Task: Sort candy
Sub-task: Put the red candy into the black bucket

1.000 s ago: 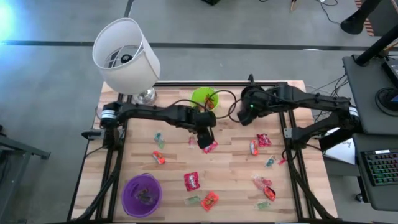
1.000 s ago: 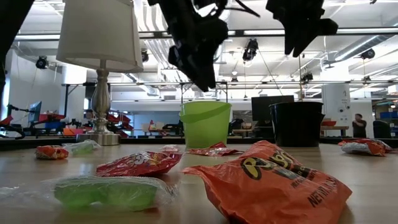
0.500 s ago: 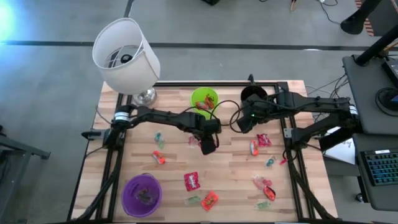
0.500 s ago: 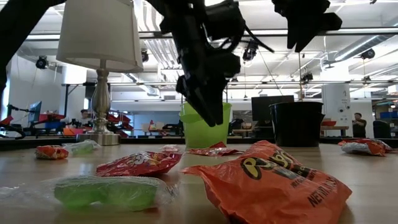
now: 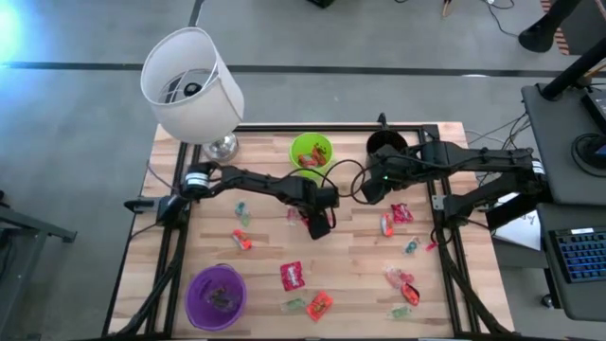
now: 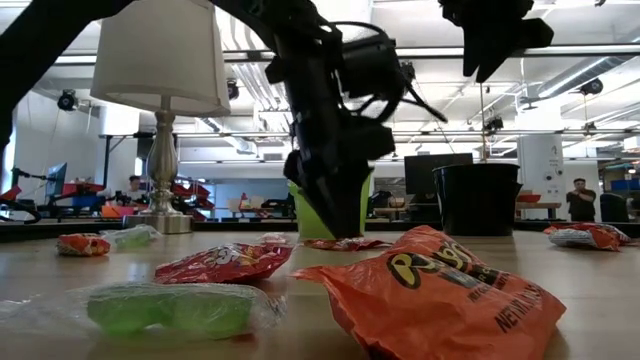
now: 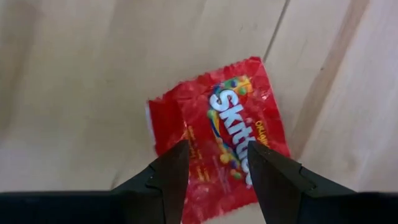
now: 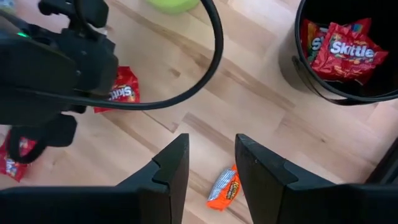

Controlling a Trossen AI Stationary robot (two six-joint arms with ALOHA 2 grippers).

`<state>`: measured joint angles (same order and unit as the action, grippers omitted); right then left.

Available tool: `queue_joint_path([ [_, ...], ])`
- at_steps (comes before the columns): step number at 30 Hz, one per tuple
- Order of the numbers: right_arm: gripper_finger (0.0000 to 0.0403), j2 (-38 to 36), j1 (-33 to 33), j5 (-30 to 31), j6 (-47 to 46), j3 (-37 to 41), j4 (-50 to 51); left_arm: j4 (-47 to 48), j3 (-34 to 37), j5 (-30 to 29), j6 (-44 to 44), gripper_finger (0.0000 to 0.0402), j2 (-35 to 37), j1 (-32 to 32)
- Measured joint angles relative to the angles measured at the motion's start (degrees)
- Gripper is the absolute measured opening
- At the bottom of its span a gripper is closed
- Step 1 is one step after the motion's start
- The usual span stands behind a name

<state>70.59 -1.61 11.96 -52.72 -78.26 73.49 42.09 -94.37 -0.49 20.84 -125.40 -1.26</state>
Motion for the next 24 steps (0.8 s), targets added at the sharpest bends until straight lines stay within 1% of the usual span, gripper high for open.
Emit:
queue_joint_path([
  [4, 0.0122, 0.0, 0.0, -0.2, -0.6, 0.0, 0.0, -0.4, -0.3, 0.4, 1.4, 0.0147, -2.0, 0.0],
  [7, 0.0121, 0.0, 0.0, -0.4, -0.7, 0.0, 0.0, -0.9, -0.4, 2.3, 2.4, 0.0147, -4.0, -0.1],
  [11, 0.0123, 0.0, 0.0, -0.4, -0.7, 0.0, 0.0, -1.0, -0.6, 2.5, 2.6, 0.0145, -5.4, 0.2],
  [13, 0.0124, 0.0, 0.0, -0.4, -0.7, 0.0, 0.0, -1.0, -0.6, 2.4, 2.3, 0.0138, -5.5, 0.2],
  [16, 0.0125, 0.0, 0.0, -0.4, -0.5, 0.0, 0.0, -1.0, -0.5, 1.3, 2.1, 0.0113, -5.4, 0.3],
  [24, 0.0125, 0.0, 0.0, -0.4, -0.2, 0.0, 0.0, -0.9, -0.4, 1.0, -0.4, 0.0014, -5.3, 0.3],
])
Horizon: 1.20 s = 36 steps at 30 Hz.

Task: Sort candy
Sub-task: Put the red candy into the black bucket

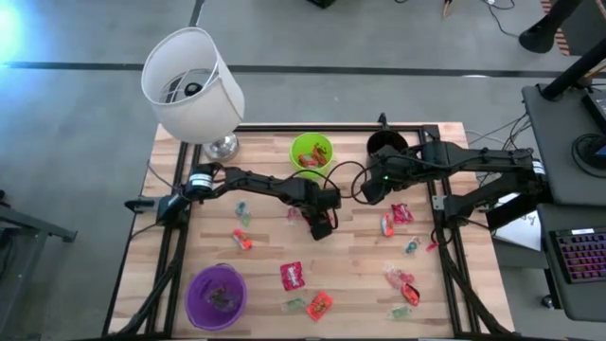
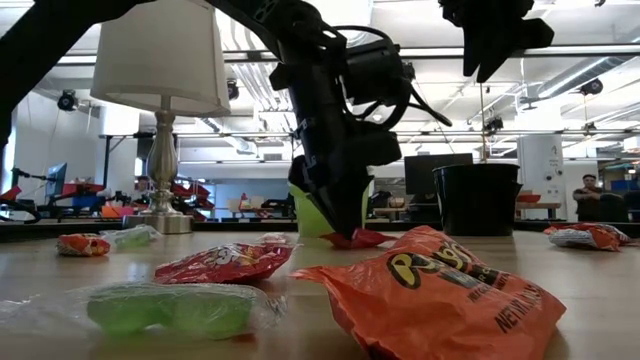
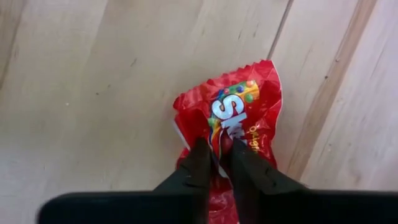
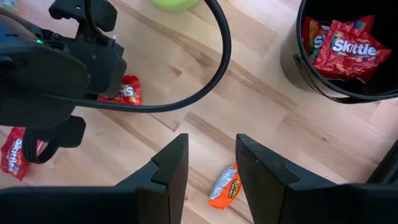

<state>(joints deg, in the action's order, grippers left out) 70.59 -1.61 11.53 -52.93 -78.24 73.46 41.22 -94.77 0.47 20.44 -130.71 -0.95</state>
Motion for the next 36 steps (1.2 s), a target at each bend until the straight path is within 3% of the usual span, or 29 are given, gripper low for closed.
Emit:
queue_joint_path([
  [12, 0.0115, 0.0, 0.0, 0.0, -0.2, 0.0, 0.0, 5.4, 1.0, 1.1, -3.5, 0.0002, 6.3, 0.6],
  [36, 0.0092, -0.6, 1.4, 0.6, -2.6, -0.8, 2.3, 4.4, 0.5, 0.0, -11.3, 0.0001, 19.8, -1.0],
])
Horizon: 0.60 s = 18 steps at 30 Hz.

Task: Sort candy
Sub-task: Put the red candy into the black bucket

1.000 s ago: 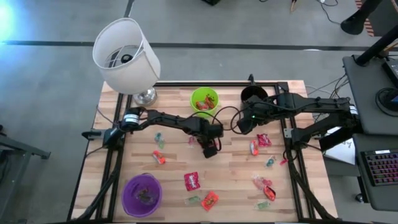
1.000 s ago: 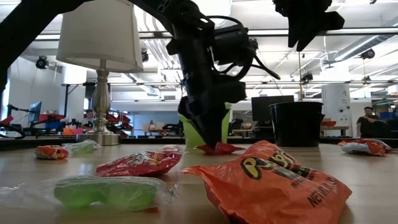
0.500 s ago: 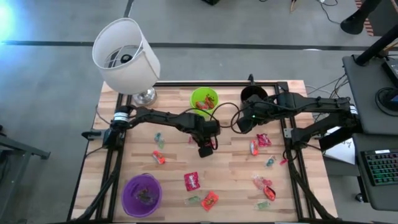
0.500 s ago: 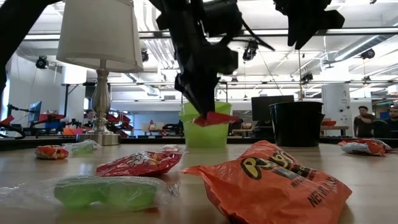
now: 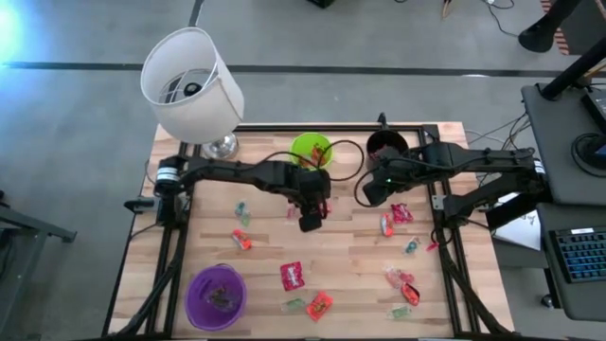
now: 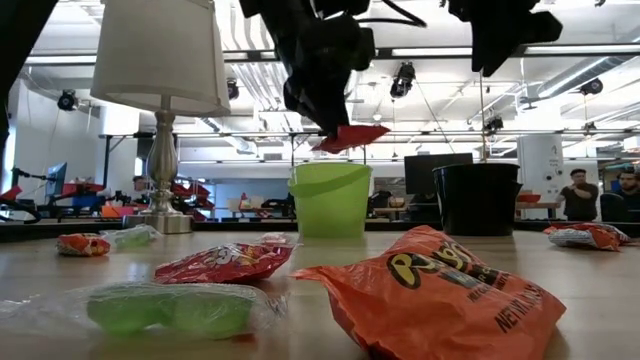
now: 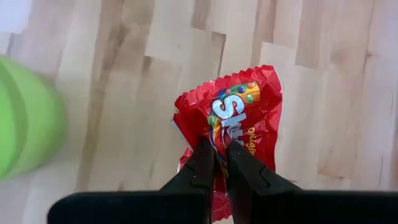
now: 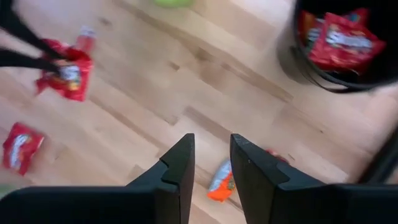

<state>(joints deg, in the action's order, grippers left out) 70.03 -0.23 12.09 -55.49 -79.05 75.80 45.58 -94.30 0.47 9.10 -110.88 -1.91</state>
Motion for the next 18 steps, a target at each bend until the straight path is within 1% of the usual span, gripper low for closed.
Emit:
queue_joint_path([
  [6, 0.0085, -0.9, 1.4, 6.2, -7.8, 0.0, 4.7, -2.8, 0.0, 0.0, -2.2, 0.0001, 1.1, -3.2],
  [9, 0.0084, -2.2, 2.7, 8.4, -8.0, 0.0, 4.4, -4.8, 0.0, 0.0, -2.9, 0.0001, 1.2, -5.0],
  [14, 0.0084, -5.5, 3.1, 14.1, -9.1, 0.0, 4.3, -12.4, -0.1, 0.3, -5.0, 0.0001, 2.2, -7.4],
  [18, 0.0084, -8.0, 3.1, 17.5, -8.3, 0.2, 1.2, -15.8, -0.8, 2.0, -5.7, 0.0001, 2.2, -8.5],
])
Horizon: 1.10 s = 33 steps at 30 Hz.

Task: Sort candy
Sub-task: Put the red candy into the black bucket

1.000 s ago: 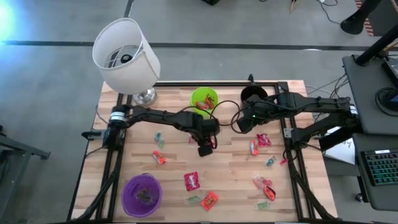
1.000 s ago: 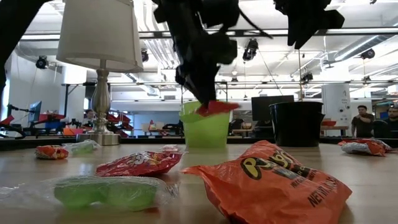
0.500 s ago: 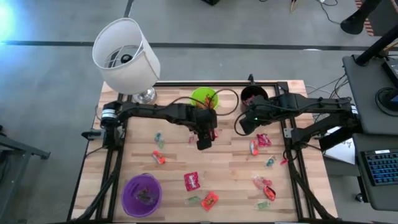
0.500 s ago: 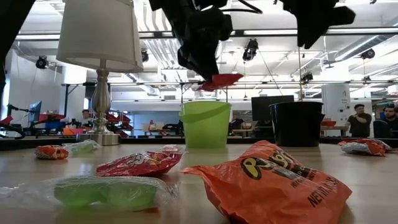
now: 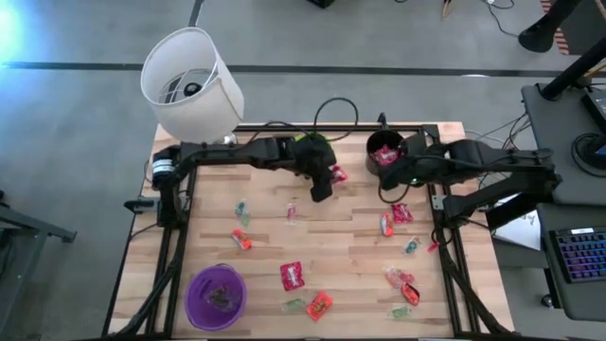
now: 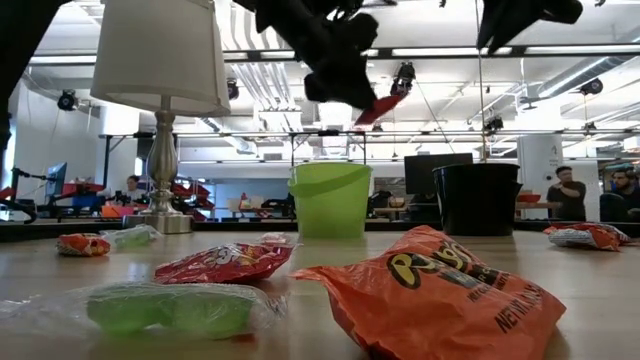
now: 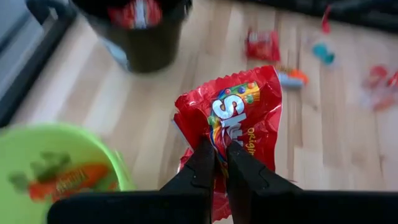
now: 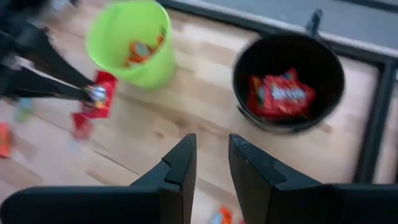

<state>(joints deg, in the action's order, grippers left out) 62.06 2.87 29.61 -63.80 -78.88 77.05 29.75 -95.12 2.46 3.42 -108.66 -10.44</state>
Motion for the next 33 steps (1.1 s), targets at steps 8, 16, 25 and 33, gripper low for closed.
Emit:
queue_joint_path([
  [8, 0.0084, -2.7, 0.0, 4.2, 3.7, 0.6, -4.5, -8.6, -3.5, 0.2, -5.6, 0.0001, 0.1, -1.9],
  [16, 0.0084, -2.7, -0.2, 5.1, 4.4, 0.6, -4.4, -16.2, -3.7, 2.1, -5.5, 0.0001, -1.7, -6.7],
  [25, 0.0084, -2.4, -0.2, 5.0, 5.3, 0.8, -7.6, -18.4, -5.2, 5.2, -4.0, 0.0001, -3.6, -7.4],
  [33, 0.0084, -2.7, -0.5, 4.8, 15.0, 1.1, -18.4, -16.1, -11.1, 9.1, -4.0, 0.0001, -4.3, -7.4],
])
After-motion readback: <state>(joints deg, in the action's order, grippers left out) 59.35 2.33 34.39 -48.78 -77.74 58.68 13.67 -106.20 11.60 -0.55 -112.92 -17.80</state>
